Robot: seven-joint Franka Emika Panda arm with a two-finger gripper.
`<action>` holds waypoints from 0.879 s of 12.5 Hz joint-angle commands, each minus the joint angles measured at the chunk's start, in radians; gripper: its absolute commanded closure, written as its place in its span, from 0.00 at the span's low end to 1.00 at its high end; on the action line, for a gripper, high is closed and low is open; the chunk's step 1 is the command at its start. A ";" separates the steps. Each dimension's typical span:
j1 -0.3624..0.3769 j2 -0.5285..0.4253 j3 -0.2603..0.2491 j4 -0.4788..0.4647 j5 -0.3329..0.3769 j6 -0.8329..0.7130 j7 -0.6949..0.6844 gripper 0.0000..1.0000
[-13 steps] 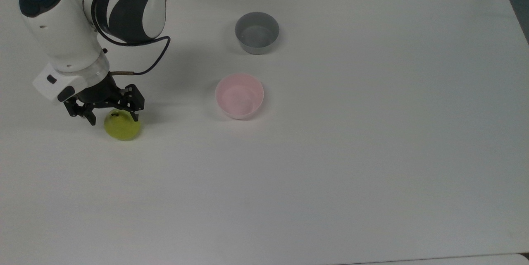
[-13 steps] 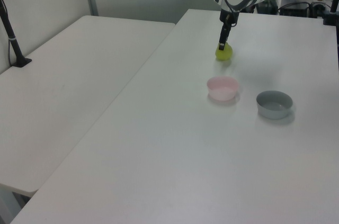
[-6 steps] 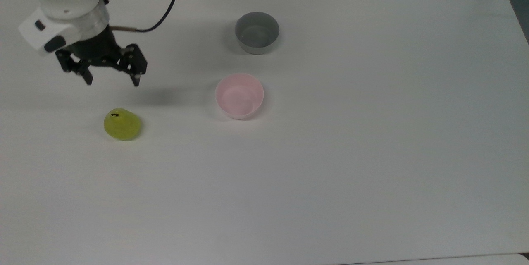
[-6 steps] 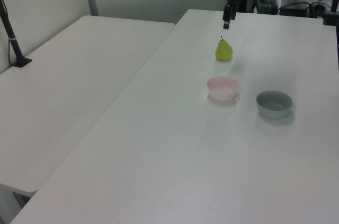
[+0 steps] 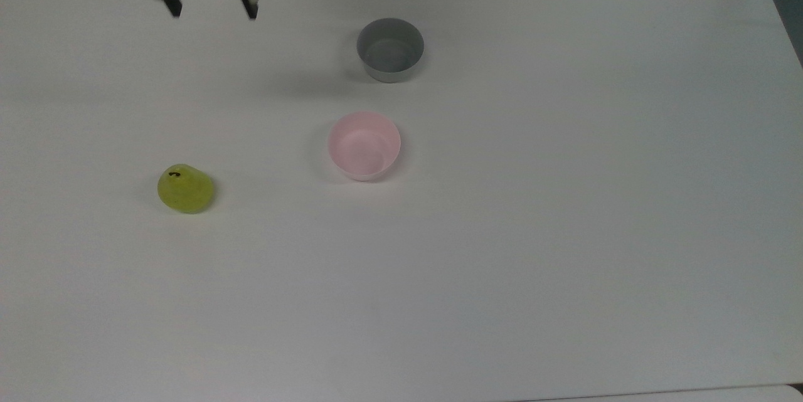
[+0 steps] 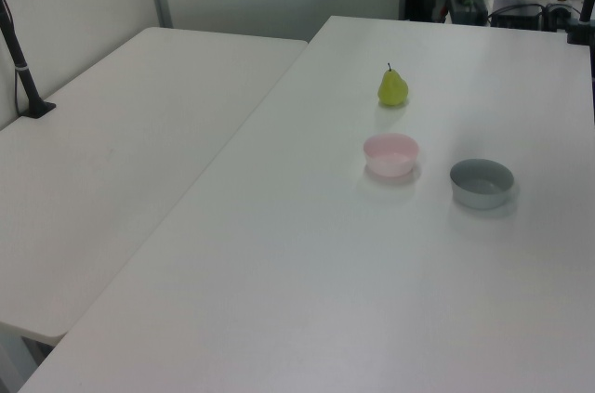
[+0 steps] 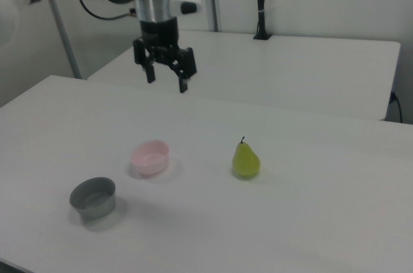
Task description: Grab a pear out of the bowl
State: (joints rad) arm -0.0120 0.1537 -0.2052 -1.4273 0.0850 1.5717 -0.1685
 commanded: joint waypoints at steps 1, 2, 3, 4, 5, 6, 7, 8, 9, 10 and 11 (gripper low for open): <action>0.027 -0.114 0.001 -0.050 -0.010 -0.090 0.072 0.00; 0.030 -0.152 0.003 -0.092 -0.007 -0.079 0.084 0.00; 0.033 -0.176 0.003 -0.134 0.011 -0.056 0.072 0.00; 0.033 -0.184 0.013 -0.154 0.015 -0.018 0.069 0.00; 0.023 -0.183 0.030 -0.156 0.012 0.013 0.040 0.00; 0.014 -0.177 0.047 -0.157 0.006 0.030 -0.014 0.00; -0.002 -0.171 0.059 -0.156 0.001 0.031 -0.057 0.00; -0.003 -0.158 0.078 -0.156 -0.016 0.037 -0.071 0.00; -0.003 -0.146 0.092 -0.153 -0.051 0.042 -0.071 0.00; -0.003 -0.144 0.093 -0.153 -0.051 0.042 -0.071 0.00; -0.003 -0.144 0.093 -0.151 -0.054 0.045 -0.069 0.00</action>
State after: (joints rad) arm -0.0003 0.0176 -0.1317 -1.5590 0.0524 1.5862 -0.2130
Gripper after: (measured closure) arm 0.000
